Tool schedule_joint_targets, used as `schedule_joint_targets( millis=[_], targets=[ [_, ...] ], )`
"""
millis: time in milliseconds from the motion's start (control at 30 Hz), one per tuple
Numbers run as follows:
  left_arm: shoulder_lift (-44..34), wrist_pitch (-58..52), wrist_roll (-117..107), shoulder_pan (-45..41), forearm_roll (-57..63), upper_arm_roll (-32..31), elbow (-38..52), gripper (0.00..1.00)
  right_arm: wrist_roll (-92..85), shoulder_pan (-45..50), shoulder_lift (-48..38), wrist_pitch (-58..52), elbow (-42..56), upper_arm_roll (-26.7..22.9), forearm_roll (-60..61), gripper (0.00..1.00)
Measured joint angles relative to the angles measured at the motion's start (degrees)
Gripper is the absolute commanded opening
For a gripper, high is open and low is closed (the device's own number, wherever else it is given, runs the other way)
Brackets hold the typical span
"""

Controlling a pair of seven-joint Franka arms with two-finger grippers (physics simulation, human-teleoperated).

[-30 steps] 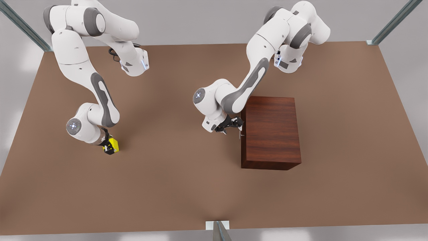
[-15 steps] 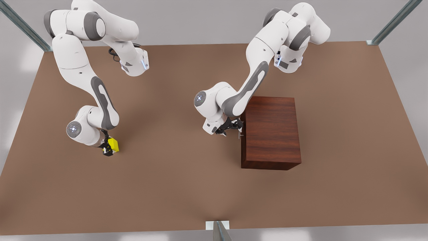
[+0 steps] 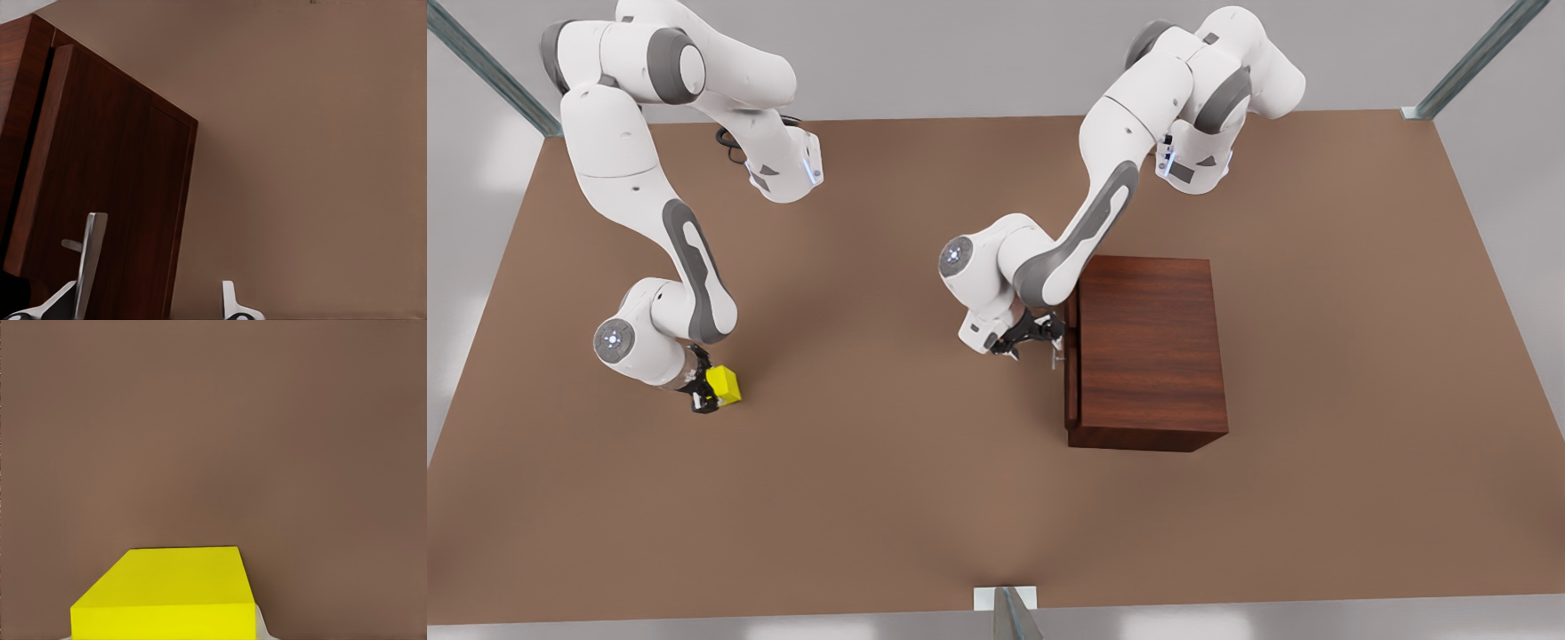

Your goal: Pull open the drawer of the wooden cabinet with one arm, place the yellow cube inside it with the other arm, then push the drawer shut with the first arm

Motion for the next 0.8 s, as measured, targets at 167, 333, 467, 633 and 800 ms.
schedule_joint_targets(
  millis=[167,333,467,633,800],
  targets=[
    [0.1,0.5,-0.6,-0.3,0.0,0.0,0.1,1.00,0.6,0.2,-2.5,-0.3,0.0,0.0,0.1,0.71],
    [0.4,0.9,-1.1,-0.6,0.0,-0.1,0.3,1.00,1.2,0.4,-7.5,-2.9,0.9,0.1,0.2,0.71],
    [0.4,1.6,-1.5,-1.1,0.0,-0.1,0.4,1.00,1.7,0.5,-10.2,-6.4,2.6,0.8,0.2,0.70],
    [0.4,2.0,-2.0,-1.7,0.1,0.0,0.7,1.00,2.5,0.5,-10.4,-9.7,4.3,0.8,0.0,0.70],
    [0.4,2.2,-2.4,-1.9,0.0,-0.1,0.9,1.00,3.0,0.5,-10.4,-11.2,4.6,0.8,-0.1,0.70]
  ],
)
